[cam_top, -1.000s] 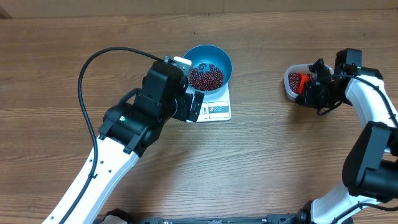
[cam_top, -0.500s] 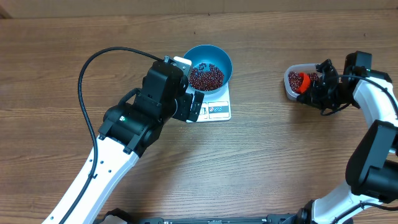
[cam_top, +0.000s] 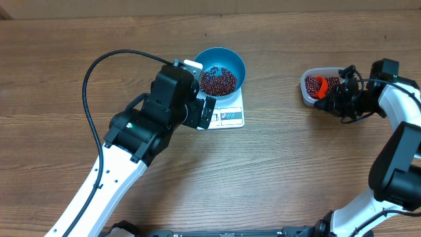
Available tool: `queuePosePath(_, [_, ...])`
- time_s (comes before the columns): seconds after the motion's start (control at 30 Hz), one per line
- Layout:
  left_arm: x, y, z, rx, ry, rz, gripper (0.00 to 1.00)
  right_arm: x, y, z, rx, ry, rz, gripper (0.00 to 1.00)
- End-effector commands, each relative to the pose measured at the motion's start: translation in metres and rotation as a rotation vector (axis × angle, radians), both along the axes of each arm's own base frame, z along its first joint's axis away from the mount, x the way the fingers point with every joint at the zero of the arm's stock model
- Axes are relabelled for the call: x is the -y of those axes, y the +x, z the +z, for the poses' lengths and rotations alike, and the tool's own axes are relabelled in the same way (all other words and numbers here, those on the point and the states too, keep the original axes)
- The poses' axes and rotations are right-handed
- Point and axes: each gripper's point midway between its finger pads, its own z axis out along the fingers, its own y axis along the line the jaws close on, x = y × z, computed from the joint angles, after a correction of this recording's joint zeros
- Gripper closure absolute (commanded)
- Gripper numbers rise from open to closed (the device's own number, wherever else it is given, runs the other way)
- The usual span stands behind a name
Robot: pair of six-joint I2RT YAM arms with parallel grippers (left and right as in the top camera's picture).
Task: Scoop item into bowl and weigh 150g on scale
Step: 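Drag the scoop through the beans and tilt it upright to fill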
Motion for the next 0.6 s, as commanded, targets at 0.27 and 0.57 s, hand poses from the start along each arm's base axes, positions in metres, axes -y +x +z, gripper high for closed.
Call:
queuePosePath(0.27, [0.001,0.000,0.014,0.033,-0.011,-0.017,0.00,0.008,0.010,0.004,0.061,0.105,-0.031,0.96])
queuePosePath(0.57, [0.001,0.000,0.014,0.033,-0.011,-0.017,0.01,0.014,0.013,0.015,0.105,0.182,-0.063,0.96])
